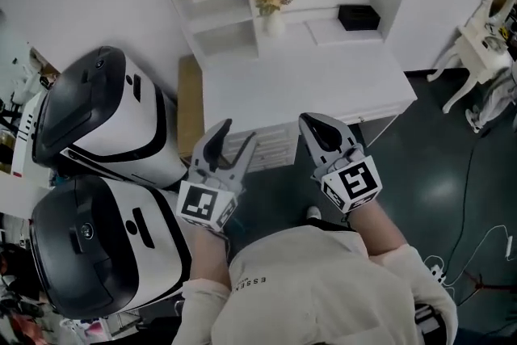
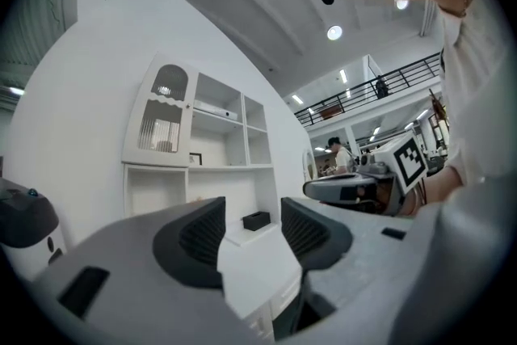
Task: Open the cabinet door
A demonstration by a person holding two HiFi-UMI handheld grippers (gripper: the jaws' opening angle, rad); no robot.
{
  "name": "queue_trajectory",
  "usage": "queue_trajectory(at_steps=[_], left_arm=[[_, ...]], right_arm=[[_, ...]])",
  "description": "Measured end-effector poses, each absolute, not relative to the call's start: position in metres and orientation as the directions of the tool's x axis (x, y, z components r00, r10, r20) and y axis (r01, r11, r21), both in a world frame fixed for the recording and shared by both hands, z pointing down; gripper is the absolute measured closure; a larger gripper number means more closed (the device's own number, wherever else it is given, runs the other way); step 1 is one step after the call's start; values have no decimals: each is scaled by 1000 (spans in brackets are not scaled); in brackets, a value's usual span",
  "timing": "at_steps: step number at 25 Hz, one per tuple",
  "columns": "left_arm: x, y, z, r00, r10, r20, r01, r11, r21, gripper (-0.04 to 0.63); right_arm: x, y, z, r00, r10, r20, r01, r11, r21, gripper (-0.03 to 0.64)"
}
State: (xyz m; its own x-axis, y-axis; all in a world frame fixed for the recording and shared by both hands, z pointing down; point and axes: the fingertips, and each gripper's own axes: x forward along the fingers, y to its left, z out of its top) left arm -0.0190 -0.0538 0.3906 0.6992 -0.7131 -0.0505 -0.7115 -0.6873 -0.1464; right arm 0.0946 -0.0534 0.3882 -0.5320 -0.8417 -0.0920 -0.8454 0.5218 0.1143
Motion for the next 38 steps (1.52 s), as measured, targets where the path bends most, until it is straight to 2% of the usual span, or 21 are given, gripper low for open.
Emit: queue_trajectory(at_steps=[8,17,38], left_arm=[[39,-127,375,603,-794,-76,-794,-588,-153,399],[67,-230,350,606,-795,-20,-775,-584,-242,399],[50,-476,155,624,-760,-181,-736,-493,-463,399]], right_arm=[[158,-137,372,-633,-769,-87,-772,619,144,601],[188,-226,349,-639,-763,-94,-767,624,150,601],[157,-430,246,-588,-787,-187,-805,546,232,601]])
